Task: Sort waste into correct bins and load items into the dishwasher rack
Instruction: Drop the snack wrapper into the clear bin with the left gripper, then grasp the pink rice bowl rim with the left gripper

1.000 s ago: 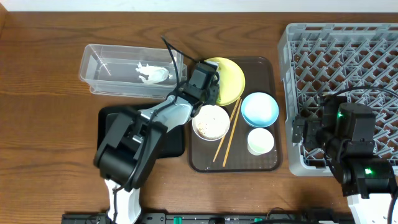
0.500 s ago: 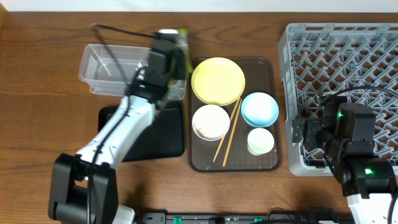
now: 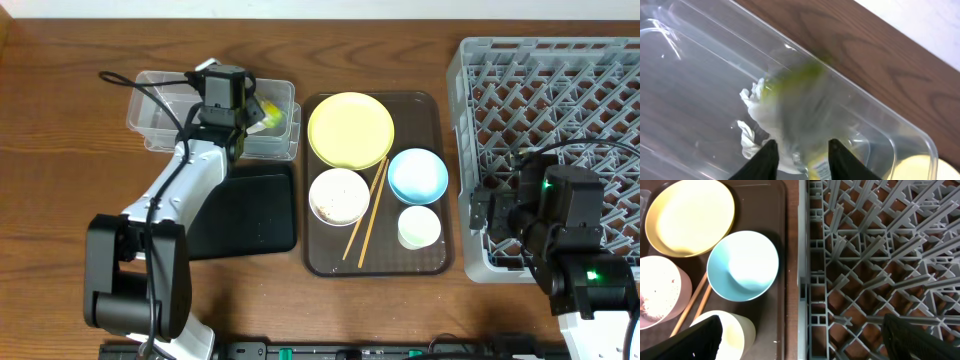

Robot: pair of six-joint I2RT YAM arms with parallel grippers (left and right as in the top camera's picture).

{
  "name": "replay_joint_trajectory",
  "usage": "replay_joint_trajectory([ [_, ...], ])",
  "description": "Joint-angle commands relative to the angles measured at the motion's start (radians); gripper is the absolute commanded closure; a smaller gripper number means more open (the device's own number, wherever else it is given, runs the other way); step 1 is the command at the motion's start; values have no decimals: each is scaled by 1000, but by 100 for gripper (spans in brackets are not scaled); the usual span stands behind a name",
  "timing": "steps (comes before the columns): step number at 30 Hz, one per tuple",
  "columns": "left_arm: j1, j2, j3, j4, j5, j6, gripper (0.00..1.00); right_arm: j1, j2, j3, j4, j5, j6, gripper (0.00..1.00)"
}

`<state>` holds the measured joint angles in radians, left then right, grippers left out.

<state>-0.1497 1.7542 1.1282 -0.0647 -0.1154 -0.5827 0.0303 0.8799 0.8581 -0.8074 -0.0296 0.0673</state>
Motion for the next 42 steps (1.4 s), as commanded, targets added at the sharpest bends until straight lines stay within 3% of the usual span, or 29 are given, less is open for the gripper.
replay_joint_trajectory([
  [1,3,-33,2,-7,-17,-6,62,-10,-3,21,-1,-5,-5,1],
  [5,-8,-124,2,-69,-16,63,62,-10,-3,21,-1,-5,-5,1],
  [10,-84,-285,2,-284,-15,69,62,-10,-3,21,0,-5,-5,1],
  [12,-132,-333,2,-371,2,69,56,-10,-3,21,0,-5,-5,1],
  [14,-194,-364,2,-441,10,70,37,-10,-3,21,0,-5,-5,1],
  [16,-255,-369,2,-479,22,70,35,-10,-3,21,0,-5,-5,1],
  [20,-384,-329,-2,-462,25,90,37,-10,-3,21,0,-5,-5,1],
  [27,-559,-157,-1,-390,25,245,41,-10,-3,21,0,-5,-5,1],
  [42,-710,51,-2,-335,25,275,51,-10,-3,21,-1,-5,-5,1],
])
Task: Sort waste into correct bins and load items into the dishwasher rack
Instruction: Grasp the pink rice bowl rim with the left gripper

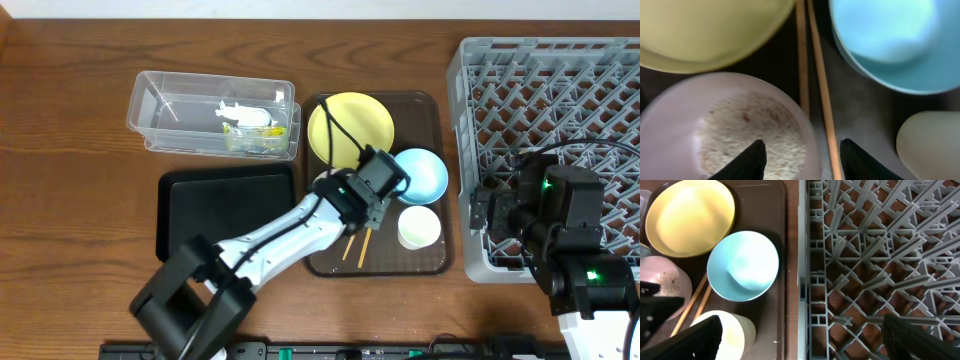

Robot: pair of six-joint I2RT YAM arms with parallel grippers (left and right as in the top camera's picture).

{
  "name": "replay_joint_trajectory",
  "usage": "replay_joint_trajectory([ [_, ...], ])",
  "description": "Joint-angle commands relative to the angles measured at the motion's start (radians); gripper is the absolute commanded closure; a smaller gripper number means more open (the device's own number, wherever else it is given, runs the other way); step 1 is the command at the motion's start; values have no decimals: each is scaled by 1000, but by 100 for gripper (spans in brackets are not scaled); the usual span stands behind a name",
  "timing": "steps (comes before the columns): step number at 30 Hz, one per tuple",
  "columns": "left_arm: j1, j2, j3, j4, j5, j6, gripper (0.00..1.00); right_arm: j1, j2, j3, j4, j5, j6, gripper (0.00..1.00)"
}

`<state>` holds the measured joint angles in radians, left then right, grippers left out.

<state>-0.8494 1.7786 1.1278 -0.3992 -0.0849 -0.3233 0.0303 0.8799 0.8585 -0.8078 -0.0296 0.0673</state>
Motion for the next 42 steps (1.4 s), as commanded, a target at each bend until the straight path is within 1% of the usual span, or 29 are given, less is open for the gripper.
replay_joint_trajectory([
  [1,-13,33,-1,-1,-5,15,53,-10,-3,20,0,-5,-5,1],
  [5,-16,45,-1,-1,-5,15,62,-10,-3,20,-1,-5,-5,1],
  [14,-16,95,-1,-5,1,-8,64,-10,-3,20,-1,-5,-5,1],
  [16,-16,95,-1,-6,2,-8,70,-10,-3,20,-1,-5,-5,1],
  [19,-16,95,-1,-3,2,-7,76,-10,-3,20,-2,-5,-5,1],
  [20,-16,95,-1,-4,2,-7,81,-10,-3,20,-2,-5,-5,1],
  [22,-16,89,0,-7,2,-7,94,-10,-3,20,-3,-5,-5,1],
  [27,-16,29,2,-8,2,-6,94,-10,-3,20,-5,-5,-5,1],
  [32,-11,-95,2,-45,2,-6,94,-10,-3,20,-5,-5,-5,1],
  [38,45,-248,2,-137,2,-19,94,-10,-3,20,-5,-5,-5,1],
  [42,106,-285,2,-190,3,-35,93,-10,-3,20,-5,-5,-5,1],
])
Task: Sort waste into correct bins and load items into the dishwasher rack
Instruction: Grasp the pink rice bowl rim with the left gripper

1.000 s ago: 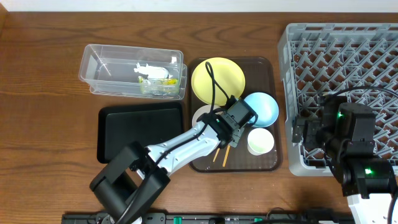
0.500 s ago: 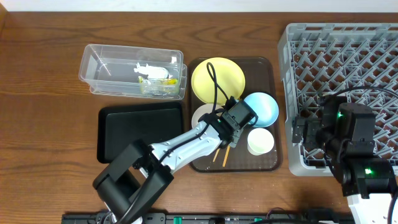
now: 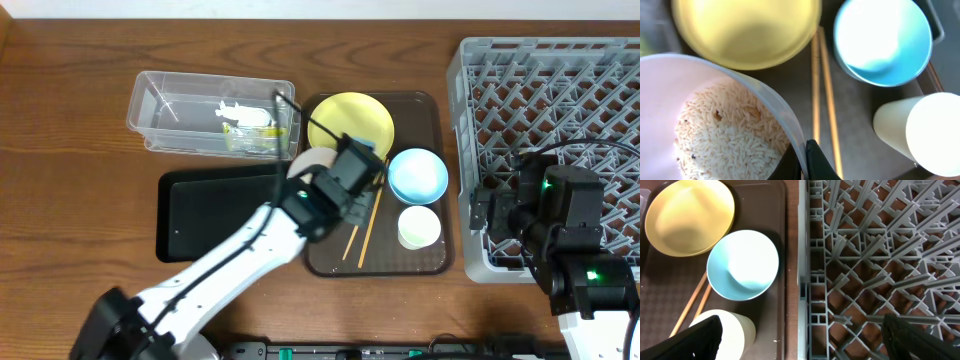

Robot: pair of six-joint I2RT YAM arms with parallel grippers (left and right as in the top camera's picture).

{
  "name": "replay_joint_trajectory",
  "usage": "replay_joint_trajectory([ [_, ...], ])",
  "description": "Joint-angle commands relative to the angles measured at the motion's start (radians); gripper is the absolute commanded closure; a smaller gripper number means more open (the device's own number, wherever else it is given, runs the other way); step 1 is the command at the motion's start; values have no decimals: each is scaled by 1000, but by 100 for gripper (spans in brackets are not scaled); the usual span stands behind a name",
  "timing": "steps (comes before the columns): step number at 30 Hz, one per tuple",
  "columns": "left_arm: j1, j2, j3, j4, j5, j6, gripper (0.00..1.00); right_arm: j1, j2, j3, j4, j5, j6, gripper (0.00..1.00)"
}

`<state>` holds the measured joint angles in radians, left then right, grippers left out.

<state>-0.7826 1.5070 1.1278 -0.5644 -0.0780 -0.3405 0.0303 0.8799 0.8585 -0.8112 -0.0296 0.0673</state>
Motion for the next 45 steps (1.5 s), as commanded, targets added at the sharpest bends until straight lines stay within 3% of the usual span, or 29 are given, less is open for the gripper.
replay_joint_trajectory([
  [1,58,-17,2,-46,-4,-37,94,-10,-3,20,-1,-5,-5,1],
  [3,97,-18,2,-85,19,-62,94,-10,-3,20,-2,-5,-5,1],
  [11,364,-18,-27,-137,339,-51,94,-10,-3,20,-2,-5,-5,1],
  [24,877,14,-233,-92,1198,275,94,-10,-3,20,-2,-5,-5,1],
  [27,967,31,-279,-82,1318,298,94,-10,-3,20,-2,-5,-5,1],
  [32,1046,51,-325,-81,1308,304,94,-10,-3,20,-1,-5,-5,1],
  [36,1050,60,-335,-82,1172,303,94,-10,-3,20,-1,-5,-5,1],
  [45,1050,61,-339,-82,1102,303,89,-10,-3,20,-1,-5,-5,1],
])
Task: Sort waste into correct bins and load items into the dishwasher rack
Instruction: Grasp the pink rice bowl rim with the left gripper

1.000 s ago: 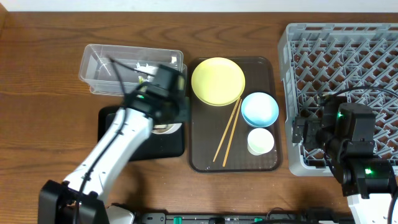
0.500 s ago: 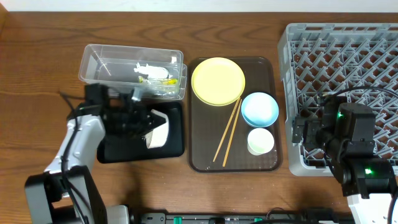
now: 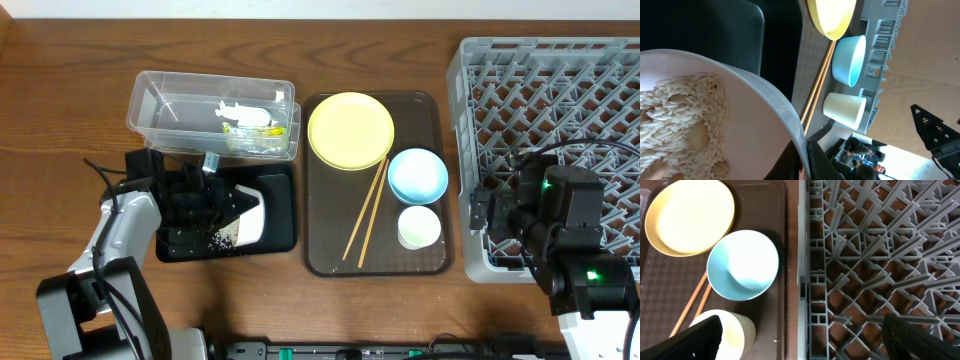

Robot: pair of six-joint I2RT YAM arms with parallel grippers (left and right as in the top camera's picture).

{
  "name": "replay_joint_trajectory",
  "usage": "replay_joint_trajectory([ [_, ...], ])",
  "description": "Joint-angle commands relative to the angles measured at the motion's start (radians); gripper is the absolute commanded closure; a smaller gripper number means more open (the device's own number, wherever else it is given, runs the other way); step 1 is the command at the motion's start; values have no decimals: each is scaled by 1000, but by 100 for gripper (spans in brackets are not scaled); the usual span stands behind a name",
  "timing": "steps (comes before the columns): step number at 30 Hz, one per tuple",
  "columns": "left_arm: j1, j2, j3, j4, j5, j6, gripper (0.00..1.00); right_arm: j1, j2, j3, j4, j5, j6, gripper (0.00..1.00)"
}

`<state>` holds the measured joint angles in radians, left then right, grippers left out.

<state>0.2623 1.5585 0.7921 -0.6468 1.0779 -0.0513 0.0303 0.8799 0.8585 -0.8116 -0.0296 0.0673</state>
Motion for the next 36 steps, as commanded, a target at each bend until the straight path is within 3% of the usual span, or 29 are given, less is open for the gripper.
replay_joint_trajectory([
  [1,5,9,-3,-2,-70,14,89,-10,-3,20,-1,-5,-5,1],
  [15,-70,9,-3,-2,-252,13,83,-10,-3,20,0,-5,-5,1],
  [17,-96,9,-3,0,-297,13,75,-10,-3,21,0,-5,-5,1],
  [26,-188,9,-3,12,-449,-2,63,-10,-3,20,0,-5,-5,1],
  [36,-238,9,-3,90,-484,-37,62,-10,-3,20,0,-5,-5,1],
])
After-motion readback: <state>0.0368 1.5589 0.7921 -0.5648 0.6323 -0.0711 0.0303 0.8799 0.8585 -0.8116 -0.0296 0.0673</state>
